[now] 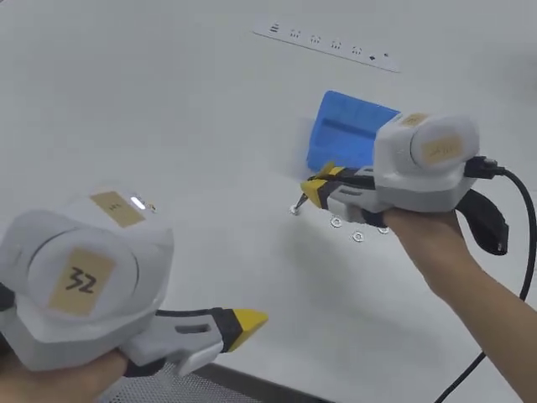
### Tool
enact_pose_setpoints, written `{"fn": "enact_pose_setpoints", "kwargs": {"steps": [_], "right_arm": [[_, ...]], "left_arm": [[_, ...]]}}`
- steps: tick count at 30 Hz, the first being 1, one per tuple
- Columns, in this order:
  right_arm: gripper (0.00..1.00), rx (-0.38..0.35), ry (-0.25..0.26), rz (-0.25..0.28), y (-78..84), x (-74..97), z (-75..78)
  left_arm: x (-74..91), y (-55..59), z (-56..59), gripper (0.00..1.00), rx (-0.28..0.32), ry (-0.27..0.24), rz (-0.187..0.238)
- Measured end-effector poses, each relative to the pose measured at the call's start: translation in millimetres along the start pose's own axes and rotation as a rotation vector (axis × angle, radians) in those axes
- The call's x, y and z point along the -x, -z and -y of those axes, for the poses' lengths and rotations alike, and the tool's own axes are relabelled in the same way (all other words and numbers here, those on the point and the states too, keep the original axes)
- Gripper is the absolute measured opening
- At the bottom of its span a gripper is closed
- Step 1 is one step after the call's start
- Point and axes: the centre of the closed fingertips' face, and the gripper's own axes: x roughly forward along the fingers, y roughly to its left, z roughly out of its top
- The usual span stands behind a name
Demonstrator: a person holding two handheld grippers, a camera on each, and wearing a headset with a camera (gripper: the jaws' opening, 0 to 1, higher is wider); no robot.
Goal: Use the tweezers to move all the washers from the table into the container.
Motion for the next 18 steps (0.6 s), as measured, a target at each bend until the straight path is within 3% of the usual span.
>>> {"fn": "enact_pose_setpoints", "kwargs": {"steps": [9,18], "right_arm": [[0.02,0.007,0.020,-0.015,-0.1,2.4,4.0],[0.02,-0.003,0.025,0.021,-18.7,24.4,4.8]], "left_arm": [[0.1,-1.0,-2.0,0.99,-0.005,-0.004,-0.003],[1.2,-5.2,-3.1,0.99,-0.022,-0.002,0.001]]}}
